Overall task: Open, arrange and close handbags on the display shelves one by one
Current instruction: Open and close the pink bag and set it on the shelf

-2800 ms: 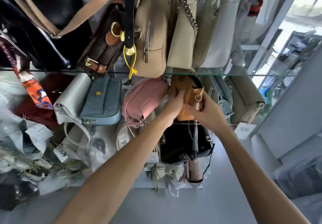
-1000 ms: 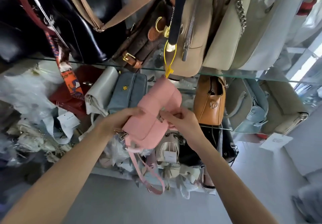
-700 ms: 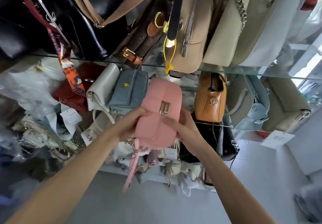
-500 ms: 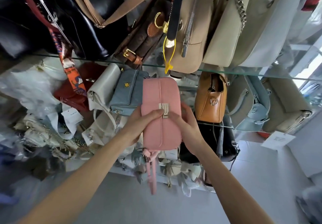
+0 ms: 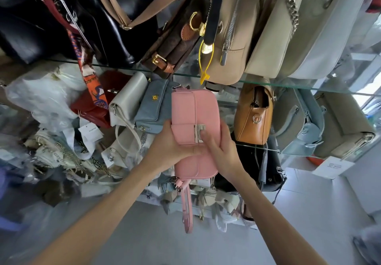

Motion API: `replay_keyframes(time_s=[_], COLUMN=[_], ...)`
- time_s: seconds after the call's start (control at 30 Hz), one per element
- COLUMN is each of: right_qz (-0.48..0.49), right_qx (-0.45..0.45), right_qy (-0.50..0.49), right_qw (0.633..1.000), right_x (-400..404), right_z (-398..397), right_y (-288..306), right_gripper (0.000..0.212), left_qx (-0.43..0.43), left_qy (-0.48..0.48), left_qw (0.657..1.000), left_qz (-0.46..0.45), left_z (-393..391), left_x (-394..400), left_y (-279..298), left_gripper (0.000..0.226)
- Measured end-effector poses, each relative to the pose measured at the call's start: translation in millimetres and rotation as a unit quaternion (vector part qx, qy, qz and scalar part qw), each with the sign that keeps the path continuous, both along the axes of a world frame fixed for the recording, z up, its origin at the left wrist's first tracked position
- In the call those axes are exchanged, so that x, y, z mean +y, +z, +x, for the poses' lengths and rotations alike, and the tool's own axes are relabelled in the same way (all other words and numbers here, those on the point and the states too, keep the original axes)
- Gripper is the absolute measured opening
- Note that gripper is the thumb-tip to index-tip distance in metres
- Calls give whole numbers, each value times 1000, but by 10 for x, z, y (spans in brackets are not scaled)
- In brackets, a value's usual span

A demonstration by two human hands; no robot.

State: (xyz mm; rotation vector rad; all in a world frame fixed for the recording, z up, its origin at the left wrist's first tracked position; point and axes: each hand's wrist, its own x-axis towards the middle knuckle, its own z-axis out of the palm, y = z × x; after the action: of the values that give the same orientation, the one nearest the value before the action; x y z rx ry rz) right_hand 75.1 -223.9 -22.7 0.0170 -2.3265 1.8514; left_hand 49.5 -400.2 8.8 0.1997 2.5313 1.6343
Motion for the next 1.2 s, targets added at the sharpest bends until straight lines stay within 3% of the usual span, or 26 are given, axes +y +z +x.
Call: replay_keyframes(time_s=[0.1, 0.2, 0.27, 0.37, 0.57, 0.63, 0.73, 0.8, 0.93, 1.1, 1.13, 1.2], right_qz=[-10, -28, -65, -117, -23, 29, 133, 97, 62, 249, 237, 107], right_qx=[-19, -39, -55, -91, -82, -125, -125, -95, -55, -25, -51, -114], right_qy=[-8, -12, -11, -16, -1, 12, -33, -81, -102, -110, -90, -35], right_qw=[1000, 999, 996, 989, 996, 992, 983, 987, 991, 962, 966, 987], right_x=[-29, -25, 5, 64, 80, 34, -74, -180, -353, -463, -418, -234], right_z=[21, 34, 51, 76, 53, 11, -24, 45, 141, 68, 29, -70], right_y=[-45, -93, -124, -144, 6, 50, 47, 35, 130, 185, 178, 140], right_gripper=[73, 66, 66, 64, 45, 58, 116, 136, 145, 142, 142, 138], left_qx=[25, -4, -44, -113, -130, -116, -58, -19, -46, -97, -104, -135], left_qy=[11, -19, -73, -118, -92, -99, -114, -122, -105, -99, -115, -150], left_qw=[995, 992, 995, 986, 982, 985, 992, 991, 993, 989, 986, 975], left_qz=[-97, -123, -59, 42, 101, 85, 8, -44, 9, 53, 61, 95], left_z=[85, 58, 39, 54, 59, 78, 77, 100, 154, 235, 242, 240], left_x=[47, -10, -90, -218, -320, -317, -369, -351, -260, -206, -228, -334], left_y=[57, 141, 186, 223, 149, 128, 154, 205, 238, 159, 160, 188], left_gripper=[98, 76, 60, 65, 66, 70, 80, 84, 85, 86, 85, 81])
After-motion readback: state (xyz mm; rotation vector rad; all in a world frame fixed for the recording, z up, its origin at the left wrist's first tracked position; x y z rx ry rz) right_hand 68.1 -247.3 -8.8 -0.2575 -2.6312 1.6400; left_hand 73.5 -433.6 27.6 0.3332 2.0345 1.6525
